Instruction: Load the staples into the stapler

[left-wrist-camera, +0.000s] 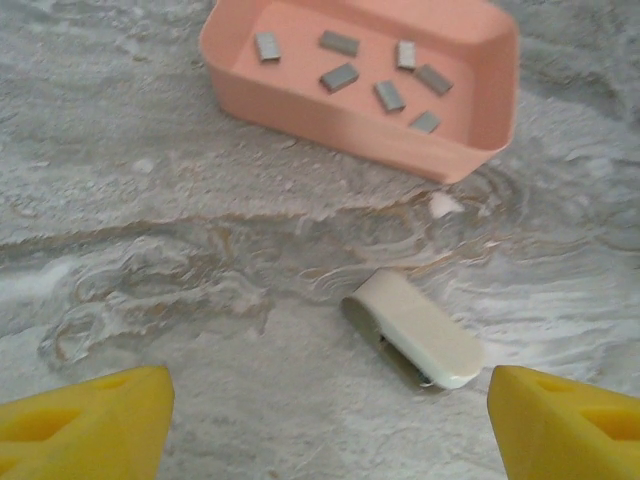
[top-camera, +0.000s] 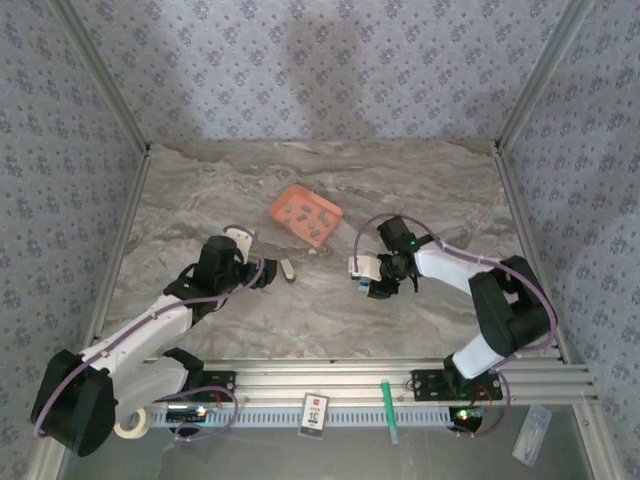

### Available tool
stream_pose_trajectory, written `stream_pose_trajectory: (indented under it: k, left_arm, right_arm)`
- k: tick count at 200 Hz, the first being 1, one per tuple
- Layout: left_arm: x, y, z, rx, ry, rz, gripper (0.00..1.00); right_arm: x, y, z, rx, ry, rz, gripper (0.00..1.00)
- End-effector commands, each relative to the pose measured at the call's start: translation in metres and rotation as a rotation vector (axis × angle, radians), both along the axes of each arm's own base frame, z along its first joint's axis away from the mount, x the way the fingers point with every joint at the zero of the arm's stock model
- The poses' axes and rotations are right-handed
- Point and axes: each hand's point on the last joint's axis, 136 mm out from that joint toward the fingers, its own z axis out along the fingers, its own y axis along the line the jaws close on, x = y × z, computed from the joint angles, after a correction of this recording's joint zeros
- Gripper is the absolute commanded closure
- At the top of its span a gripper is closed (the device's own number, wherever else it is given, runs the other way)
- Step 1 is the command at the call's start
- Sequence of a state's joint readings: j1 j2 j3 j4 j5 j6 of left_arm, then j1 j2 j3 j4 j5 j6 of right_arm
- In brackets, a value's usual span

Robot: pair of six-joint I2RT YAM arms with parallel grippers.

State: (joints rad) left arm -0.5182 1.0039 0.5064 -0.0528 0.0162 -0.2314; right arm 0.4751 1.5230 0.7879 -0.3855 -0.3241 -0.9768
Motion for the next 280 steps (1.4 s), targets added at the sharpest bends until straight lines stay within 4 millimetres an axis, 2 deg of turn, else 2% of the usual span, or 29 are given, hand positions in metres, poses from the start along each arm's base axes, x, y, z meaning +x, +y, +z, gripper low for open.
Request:
stream_pose_trajectory:
  k: [1, 29, 50, 90, 111, 151, 193, 251, 280]
  left_arm:
    - [0.002, -0.022, 0.027, -0.096, -0.007, -0.053, 0.18]
    - [-0.007, -0.056, 0.049, -0.227, 0.029, -0.189, 0.16]
    - [-0.017, -0.084, 0.058, -0.291, 0.089, -0.309, 0.16]
    - [-0.026, -0.117, 0.069, -0.381, 0.128, -0.404, 0.16]
    - [-0.024, -0.124, 0.069, -0.435, 0.150, -0.392, 0.17]
    - [-0.022, -0.132, 0.067, -0.478, 0.181, -0.385, 0.26]
    - [-0.025, -0.141, 0.064, -0.519, 0.195, -0.416, 0.27]
    - [-0.022, -0.148, 0.065, -0.527, 0.197, -0.427, 0.42]
    - [-0.022, -0.149, 0.068, -0.540, 0.189, -0.432, 0.42]
  right_arm:
    - [0.019, 0.017, 0.035, 0.124, -0.138, -0.109, 0.62]
    - [0.025, 0.038, 0.069, 0.206, -0.283, -0.172, 0.64]
    - [0.028, 0.052, 0.091, 0.257, -0.392, -0.200, 0.64]
    - [0.025, 0.080, 0.124, 0.329, -0.507, -0.189, 0.64]
    - [0.022, 0.090, 0.134, 0.348, -0.538, -0.175, 0.64]
    - [0.017, 0.100, 0.149, 0.408, -0.560, -0.164, 0.63]
    - [0.015, 0.101, 0.159, 0.447, -0.564, -0.168, 0.63]
    - [0.011, 0.104, 0.169, 0.494, -0.570, -0.167, 0.63]
    - [0.010, 0.105, 0.172, 0.510, -0.571, -0.166, 0.63]
